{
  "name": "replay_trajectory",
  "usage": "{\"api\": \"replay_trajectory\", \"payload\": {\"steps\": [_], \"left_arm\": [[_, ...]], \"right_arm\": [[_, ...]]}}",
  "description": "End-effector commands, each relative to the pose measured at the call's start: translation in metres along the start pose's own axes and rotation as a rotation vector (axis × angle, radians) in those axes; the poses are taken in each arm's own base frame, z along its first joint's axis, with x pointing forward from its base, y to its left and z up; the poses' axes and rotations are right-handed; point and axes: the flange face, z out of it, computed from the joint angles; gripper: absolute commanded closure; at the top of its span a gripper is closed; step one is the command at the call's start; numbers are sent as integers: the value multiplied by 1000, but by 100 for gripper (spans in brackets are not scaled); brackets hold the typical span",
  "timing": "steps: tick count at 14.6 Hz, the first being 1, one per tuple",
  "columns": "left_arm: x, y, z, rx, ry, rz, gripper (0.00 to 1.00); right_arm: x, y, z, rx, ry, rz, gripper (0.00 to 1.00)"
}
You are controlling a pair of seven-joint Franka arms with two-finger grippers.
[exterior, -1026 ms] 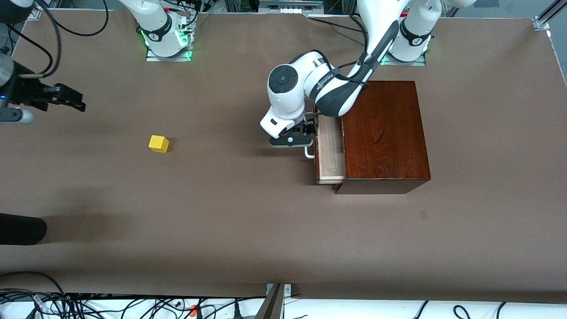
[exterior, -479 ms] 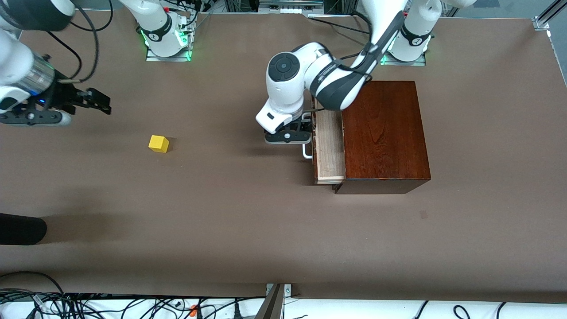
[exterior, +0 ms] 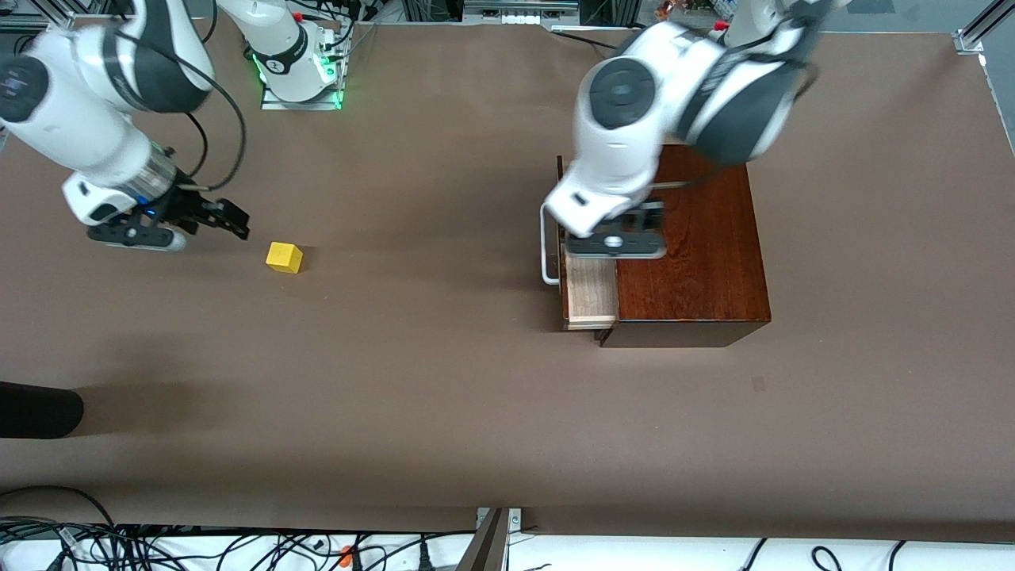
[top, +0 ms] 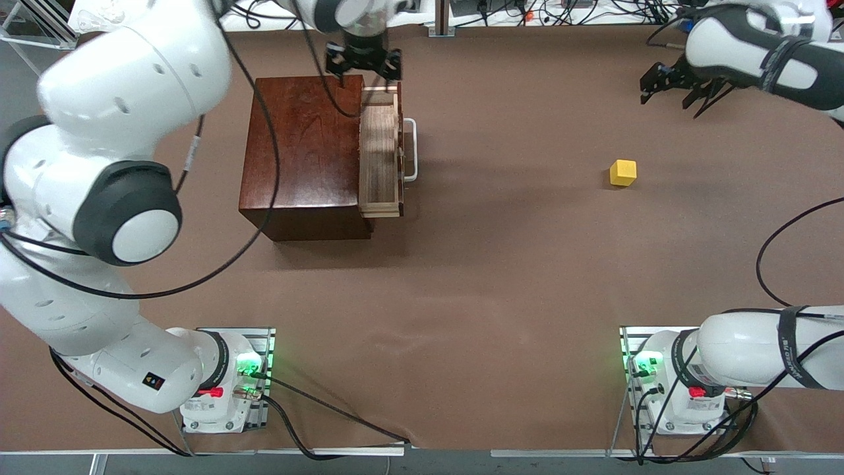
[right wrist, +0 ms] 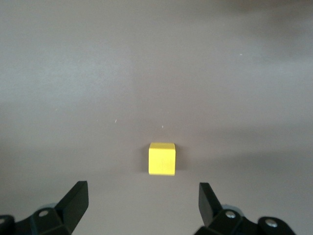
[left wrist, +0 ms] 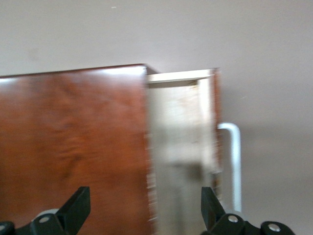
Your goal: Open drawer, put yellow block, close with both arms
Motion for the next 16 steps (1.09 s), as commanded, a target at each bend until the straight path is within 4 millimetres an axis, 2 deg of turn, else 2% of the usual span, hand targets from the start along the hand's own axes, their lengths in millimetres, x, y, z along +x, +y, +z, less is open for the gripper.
{"api": "replay_trajectory", "payload": {"steps": [1,3,6,7,9,10,12,13,15,16], "left_arm": [[-13,-53,-33,5,-44,32,0],[-9,-103,-47,3,-63,60,0],[2,-187,-56,-57,-72,182,0],[4,-228,-54,-79,-79,149,0],[-8,-274,-58,-122,-53,112,0],[-16,-290,-59,-122,-15,83,0],[-37,-301,-52,-111,78,56,0],[-48,-315,-55,-109,133,40,0],[-53,-320,-58,-105,141,45,0],[-55,-322,-57,-98,114,50,0]], "right_arm": [[9,-3,52,22,4,41,0],[9,-2,92,30,21,60,0],[7,-7,144,46,60,76,0],[4,-7,157,51,76,79,0],[-7,-18,182,61,105,63,0],[-12,-20,189,62,107,56,0],[-12,-20,188,60,104,45,0],[-11,-18,188,58,105,34,0],[-6,-11,184,50,117,-25,0],[-3,-2,182,40,122,-53,0]]}}
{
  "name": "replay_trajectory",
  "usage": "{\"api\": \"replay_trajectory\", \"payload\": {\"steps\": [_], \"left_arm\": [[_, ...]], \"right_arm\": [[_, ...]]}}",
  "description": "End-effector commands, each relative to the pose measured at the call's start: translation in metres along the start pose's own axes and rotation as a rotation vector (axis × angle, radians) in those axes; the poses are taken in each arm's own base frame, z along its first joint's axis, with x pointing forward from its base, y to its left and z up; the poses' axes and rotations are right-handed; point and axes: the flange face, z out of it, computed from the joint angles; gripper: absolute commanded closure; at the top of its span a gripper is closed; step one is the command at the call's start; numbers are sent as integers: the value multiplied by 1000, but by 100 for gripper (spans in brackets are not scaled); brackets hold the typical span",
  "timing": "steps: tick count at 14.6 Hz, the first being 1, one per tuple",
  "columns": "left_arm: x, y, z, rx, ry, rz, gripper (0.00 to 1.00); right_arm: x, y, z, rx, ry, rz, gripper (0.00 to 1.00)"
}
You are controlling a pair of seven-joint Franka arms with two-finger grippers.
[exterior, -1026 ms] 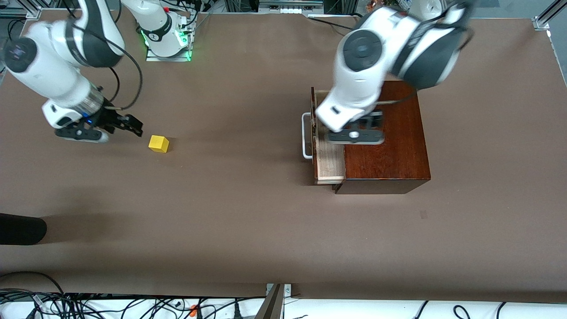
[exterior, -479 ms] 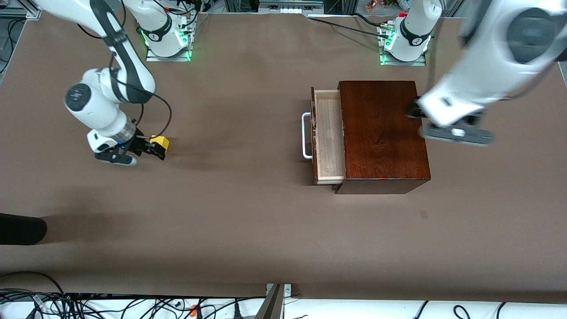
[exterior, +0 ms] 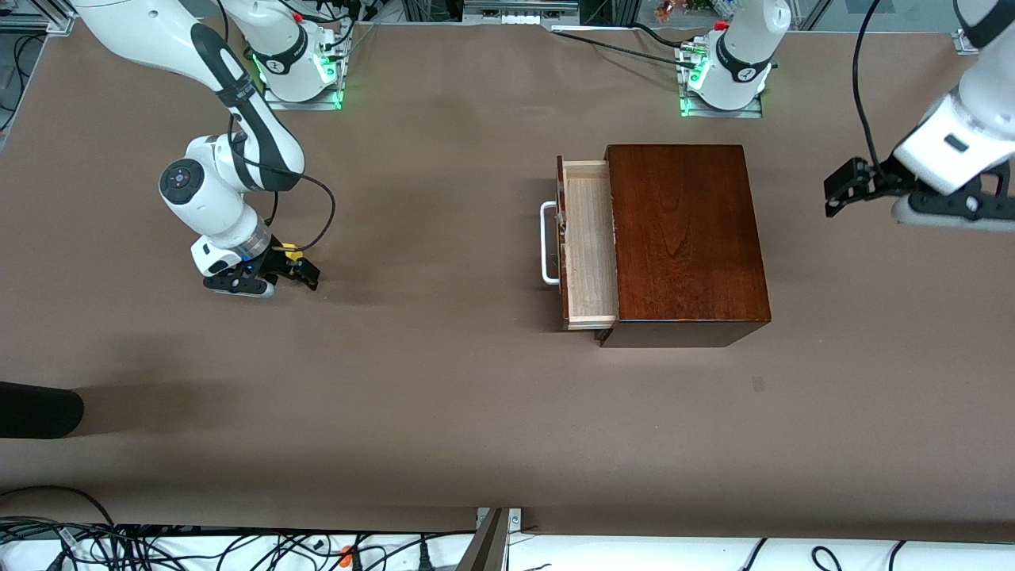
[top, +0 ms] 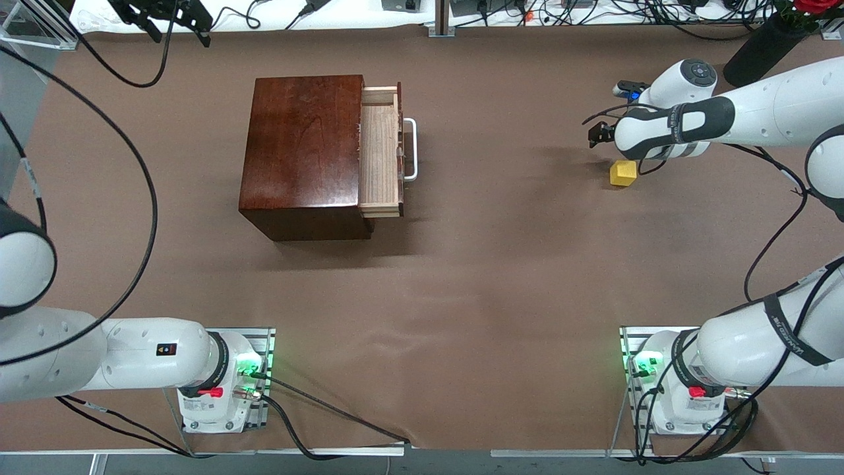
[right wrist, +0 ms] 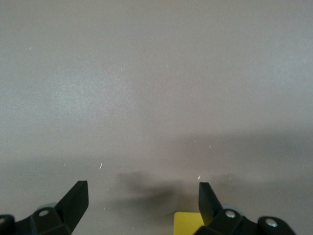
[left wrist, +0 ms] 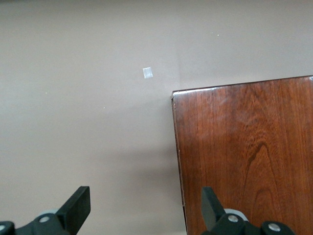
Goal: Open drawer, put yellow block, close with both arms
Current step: 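Lower the right gripper and grasp the yellow cube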
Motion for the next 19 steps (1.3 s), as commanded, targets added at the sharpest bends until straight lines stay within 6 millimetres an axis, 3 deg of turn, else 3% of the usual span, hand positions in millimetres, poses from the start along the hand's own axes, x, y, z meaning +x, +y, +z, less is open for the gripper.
{"api": "replay_trajectory", "payload": {"steps": [1,3,6,10,16,17,19], "left_arm": [[-19,-7,-3,-5,-25,16,0],[-15,-10,-14,-10,-80,14,0],[3,5,-24,-16,-74,44,0],[4,15,-27,-14,-71,64,0],[4,8,-25,-25,-74,53,0],[4,11,-26,-27,-74,58,0],[4,14,-26,-26,-74,62,0]], "right_arm": [[5,19,-11,-16,3,-81,0],[-1,27,-11,-28,-68,-101,0],[-11,29,-11,-37,-176,-95,0],[-18,29,-6,-43,-234,-91,0],[-19,31,17,-47,-240,-85,2],[-19,31,19,-48,-241,-89,12],[-20,31,19,-51,-243,-111,57]]}}
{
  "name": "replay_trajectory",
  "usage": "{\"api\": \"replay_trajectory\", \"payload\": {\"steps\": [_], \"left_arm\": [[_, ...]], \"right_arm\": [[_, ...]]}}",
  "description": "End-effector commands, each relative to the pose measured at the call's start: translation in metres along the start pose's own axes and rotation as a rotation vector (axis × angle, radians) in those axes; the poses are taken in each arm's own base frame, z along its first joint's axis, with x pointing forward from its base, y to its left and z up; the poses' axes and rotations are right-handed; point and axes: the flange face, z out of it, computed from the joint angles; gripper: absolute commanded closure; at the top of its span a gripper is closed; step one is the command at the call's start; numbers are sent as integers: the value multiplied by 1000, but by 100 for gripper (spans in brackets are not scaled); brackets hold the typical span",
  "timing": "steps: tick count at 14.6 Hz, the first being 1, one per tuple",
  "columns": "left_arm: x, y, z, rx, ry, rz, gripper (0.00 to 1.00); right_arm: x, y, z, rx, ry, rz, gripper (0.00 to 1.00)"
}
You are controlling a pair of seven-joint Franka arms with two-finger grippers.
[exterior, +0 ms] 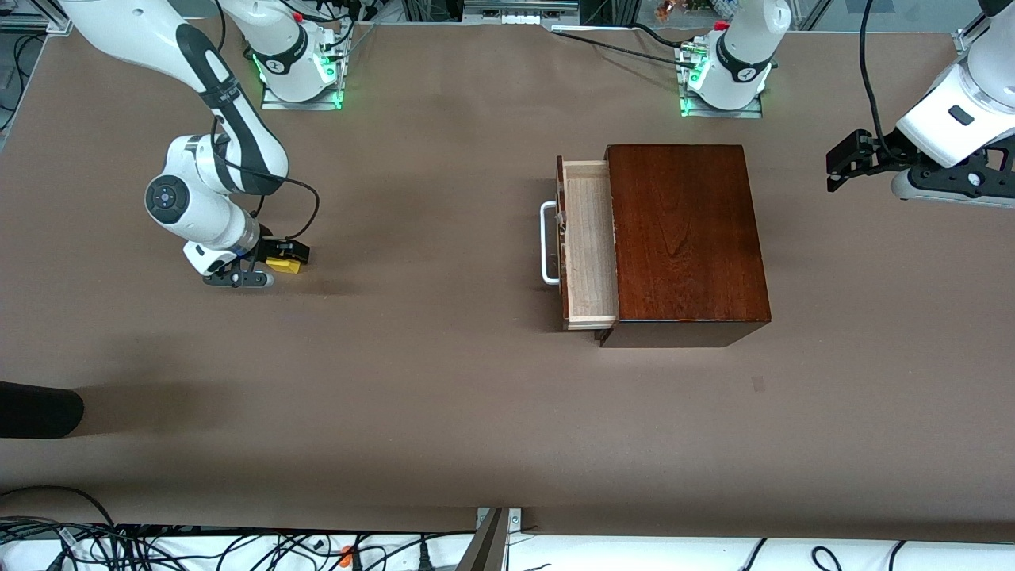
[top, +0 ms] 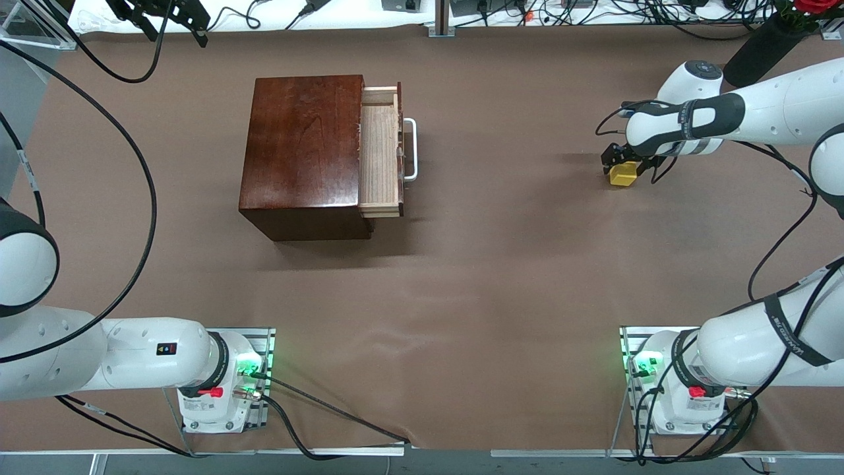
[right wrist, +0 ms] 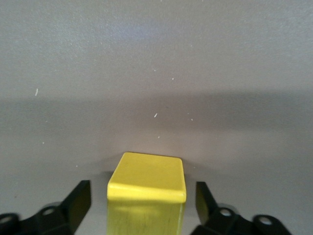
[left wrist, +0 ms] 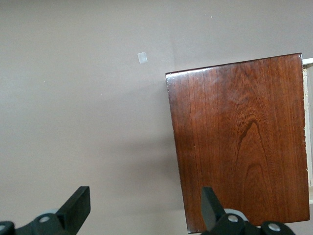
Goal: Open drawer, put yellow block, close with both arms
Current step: 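Lower the right gripper and grasp the yellow cube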
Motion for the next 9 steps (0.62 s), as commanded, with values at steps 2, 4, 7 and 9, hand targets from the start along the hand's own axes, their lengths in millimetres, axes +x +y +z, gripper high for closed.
{"api": "replay_trajectory", "payload": {"steps": [2,4,7,9], "left_arm": [[3,3,-6,-24,-6,26,0],[3,1,-6,-24,-8,24,0],[3,2,-6,-25,-8,24,0],[3,2,-6,-24,-8,24,0]], "right_arm": [[5,-1,-4,-5,12,-35,89],[13,-1,-27,-6,10,-34,100],[47,-10,-121,-6,-50,-26,100],[64,-12,-189,-9,-100,-3,100]]}}
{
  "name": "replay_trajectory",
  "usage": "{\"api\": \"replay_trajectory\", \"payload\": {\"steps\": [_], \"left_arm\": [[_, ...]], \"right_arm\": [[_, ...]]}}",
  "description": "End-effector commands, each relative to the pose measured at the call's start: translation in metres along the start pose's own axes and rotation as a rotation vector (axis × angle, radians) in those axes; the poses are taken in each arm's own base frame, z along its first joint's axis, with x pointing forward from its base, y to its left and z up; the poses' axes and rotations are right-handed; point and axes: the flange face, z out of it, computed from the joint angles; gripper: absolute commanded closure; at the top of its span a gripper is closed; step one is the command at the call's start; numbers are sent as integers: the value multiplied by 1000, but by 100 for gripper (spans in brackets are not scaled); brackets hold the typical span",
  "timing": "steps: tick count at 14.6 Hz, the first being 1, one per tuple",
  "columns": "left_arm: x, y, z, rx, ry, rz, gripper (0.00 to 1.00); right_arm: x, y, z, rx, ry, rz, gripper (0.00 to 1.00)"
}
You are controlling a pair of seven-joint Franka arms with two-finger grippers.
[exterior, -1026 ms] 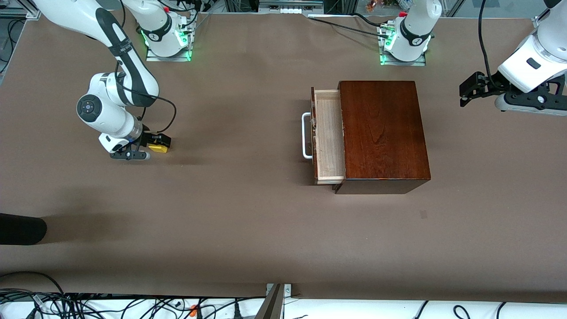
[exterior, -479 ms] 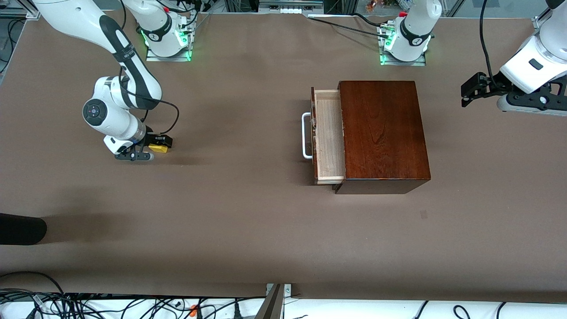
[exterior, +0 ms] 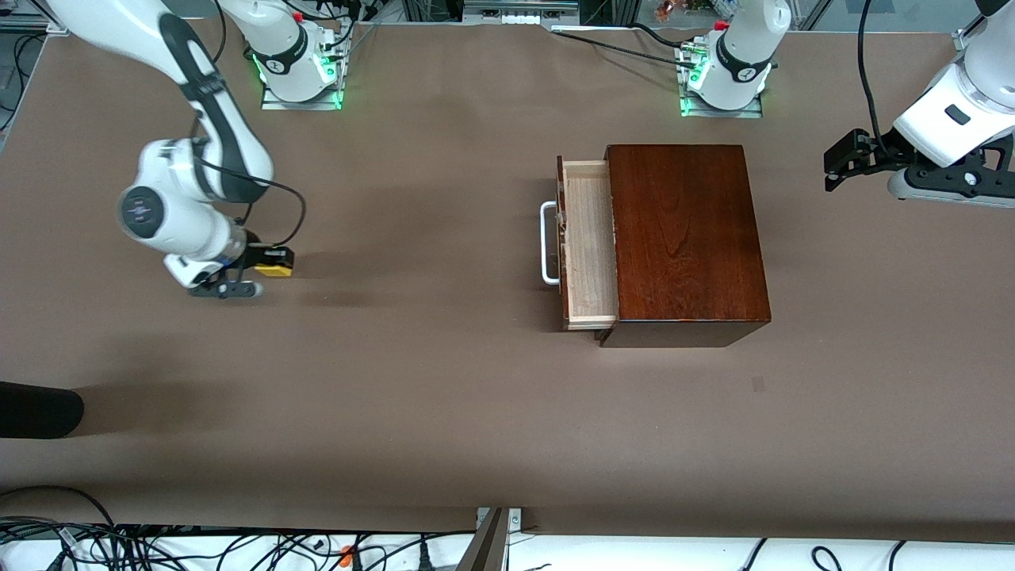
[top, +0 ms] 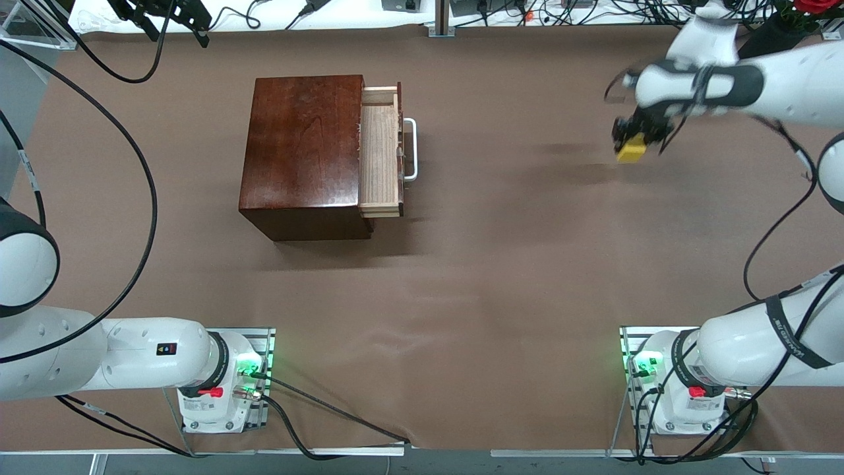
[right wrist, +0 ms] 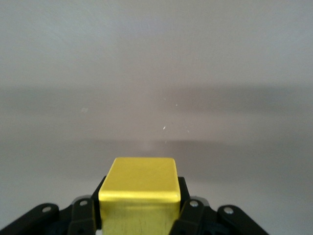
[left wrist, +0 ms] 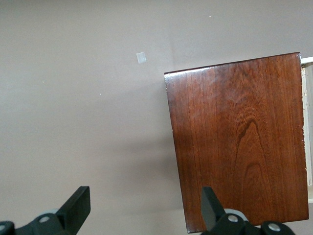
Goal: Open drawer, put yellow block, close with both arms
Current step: 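Lift the yellow cube with the right gripper and carry it over the drawer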
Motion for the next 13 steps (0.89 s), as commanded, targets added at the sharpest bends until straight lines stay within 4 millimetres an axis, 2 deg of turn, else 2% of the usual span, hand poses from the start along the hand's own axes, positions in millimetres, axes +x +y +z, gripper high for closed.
{"api": "replay_trajectory", "payload": {"steps": [1,3,4,5,6,8,10,13], "left_arm": [[3,1,-6,-25,-6,21,0],[3,2,-7,-25,-5,24,0],[3,3,-7,-25,-3,25,0],[3,4,-6,-23,-3,27,0],[3,4,-6,-23,-3,27,0],[3,2,-6,-25,-5,24,0],[3,2,-6,-25,-5,24,0],[3,3,-6,-25,-5,26,0]], "right_arm": [[12,-3,-106,-10,-45,35,100],[13,-8,-162,-11,-52,59,100],[10,-14,-184,-9,-71,86,100],[5,-23,-199,-11,-90,141,100],[1,-44,-210,-15,-93,194,100],[-5,-88,-219,-10,-76,313,100],[-14,-134,-214,18,-103,492,100],[-31,-216,-202,8,-84,687,100]]}}
